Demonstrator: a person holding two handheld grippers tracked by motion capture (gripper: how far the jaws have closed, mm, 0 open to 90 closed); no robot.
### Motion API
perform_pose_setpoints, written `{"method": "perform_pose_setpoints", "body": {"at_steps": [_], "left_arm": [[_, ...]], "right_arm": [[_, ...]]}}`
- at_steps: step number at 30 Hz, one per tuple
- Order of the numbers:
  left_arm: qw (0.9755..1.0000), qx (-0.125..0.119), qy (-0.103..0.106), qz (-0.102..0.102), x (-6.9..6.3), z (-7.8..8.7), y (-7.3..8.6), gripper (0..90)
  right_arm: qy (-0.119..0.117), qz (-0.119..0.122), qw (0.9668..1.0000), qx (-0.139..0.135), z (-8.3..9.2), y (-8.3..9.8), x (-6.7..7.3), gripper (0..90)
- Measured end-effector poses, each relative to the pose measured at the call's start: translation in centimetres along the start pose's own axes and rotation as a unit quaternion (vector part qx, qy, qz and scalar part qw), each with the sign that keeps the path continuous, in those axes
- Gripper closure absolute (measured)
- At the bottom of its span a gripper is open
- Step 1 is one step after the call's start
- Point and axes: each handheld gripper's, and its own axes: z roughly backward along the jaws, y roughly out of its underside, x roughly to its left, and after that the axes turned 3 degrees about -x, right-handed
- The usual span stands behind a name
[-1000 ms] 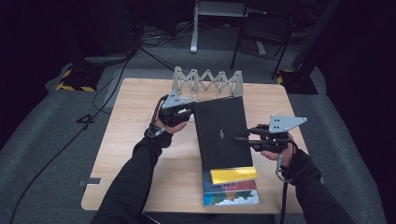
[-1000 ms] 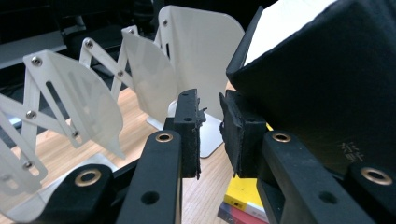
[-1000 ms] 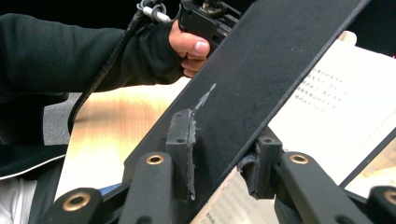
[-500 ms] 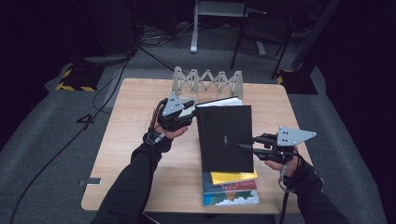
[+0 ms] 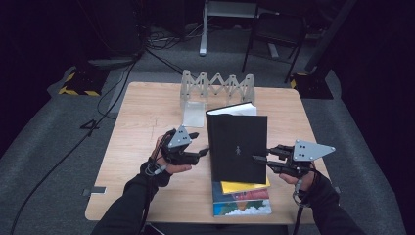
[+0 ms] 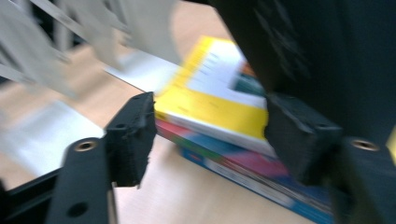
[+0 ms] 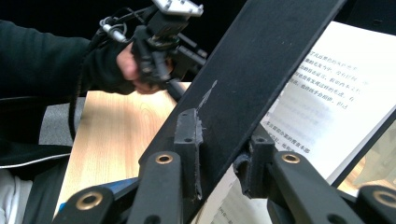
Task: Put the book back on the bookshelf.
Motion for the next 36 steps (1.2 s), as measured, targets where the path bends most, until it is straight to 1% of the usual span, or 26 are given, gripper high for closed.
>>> {"method": "perform_pose_setpoints", "body": {"at_steps": [2, 4, 7, 11, 13, 16, 17, 18, 19, 20, 21, 22, 25, 26, 28, 31, 33, 36], "left_arm": [[0.9998, 0.019, 0.012, 0.001, -0.5, -0.1, 0.7, 24.8], [0.9991, 0.032, 0.027, 0.008, -1.0, -0.2, 1.3, 24.4], [0.9979, 0.033, 0.052, 0.019, -1.7, -0.3, 1.6, 23.4], [0.9969, 0.032, 0.070, 0.016, -3.2, -0.9, 1.5, 23.2], [0.9965, 0.030, 0.076, 0.015, -3.8, -1.5, 1.4, 23.6], [0.9970, 0.028, 0.071, 0.010, -4.5, -2.4, 1.2, 25.8], [0.9967, 0.026, 0.077, 0.009, -4.6, -2.6, 1.0, 26.7], [0.9969, 0.025, 0.074, 0.011, -4.8, -2.9, 0.9, 30.0], [0.9971, 0.027, 0.071, 0.003, -5.0, -3.2, 0.7, 30.4], [0.9971, 0.026, 0.071, 0.001, -5.0, -3.4, 0.6, 28.2], [0.9969, 0.021, 0.075, 0.005, -4.9, -3.5, 0.6, 27.1], [0.9966, 0.016, 0.080, 0.009, -4.8, -3.6, 0.5, 27.0], [0.9967, 0.003, 0.080, 0.006, -4.8, -3.6, 0.4, 26.9], [0.9967, 0.003, 0.080, 0.006, -4.8, -3.6, 0.4, 26.9], [0.9967, -0.010, 0.080, 0.004, -4.7, -3.4, 0.1, 26.9], [0.9961, -0.030, 0.083, 0.004, -4.5, -3.3, -0.6, 26.1], [0.9958, -0.033, 0.085, 0.006, -4.5, -3.4, -0.9, 25.4], [0.9950, -0.045, 0.089, 0.003, -4.4, -3.5, -1.6, 24.8]], "right_arm": [[0.000, -0.001, 1.0000, -0.001, 0.1, 0.1, 0.0, 72.0], [0.000, 0.000, 1.0000, -0.001, 0.1, 0.1, 0.1, 72.0], [0.001, 0.005, 1.0000, -0.001, 0.2, 0.1, 0.3, 72.0], [0.002, 0.008, 1.0000, 0.000, 0.4, 0.2, 0.6, 72.2], [0.002, 0.012, 0.9999, 0.002, 0.5, 0.2, 0.7, 72.3], [0.003, 0.017, 0.9998, 0.004, 0.7, 0.2, 1.0, 72.3], [0.004, 0.017, 0.9998, 0.006, 0.8, 0.2, 1.1, 72.3], [0.005, 0.017, 0.9998, 0.006, 0.9, 0.2, 1.1, 72.3], [0.006, 0.016, 0.9998, 0.006, 1.1, 0.3, 1.2, 72.3], [0.008, 0.015, 0.9998, 0.006, 1.2, 0.3, 1.2, 72.3], [0.010, 0.016, 0.9998, 0.005, 1.4, 0.4, 1.3, 72.3], [0.011, 0.016, 0.9998, 0.005, 1.6, 0.4, 1.3, 72.4], [0.012, 0.013, 0.9998, 0.007, 2.0, 0.6, 1.4, 73.2], [0.012, 0.013, 0.9998, 0.008, 2.0, 0.7, 1.5, 73.4], [0.012, 0.014, 0.9998, 0.008, 2.1, 0.7, 1.6, 73.6], [0.012, 0.019, 0.9997, 0.014, 2.3, 0.8, 1.9, 73.8], [0.016, 0.018, 0.9996, 0.016, 2.4, 0.8, 2.0, 73.7], [0.024, 0.018, 0.9993, 0.023, 2.7, 1.1, 1.9, 73.5]]}}
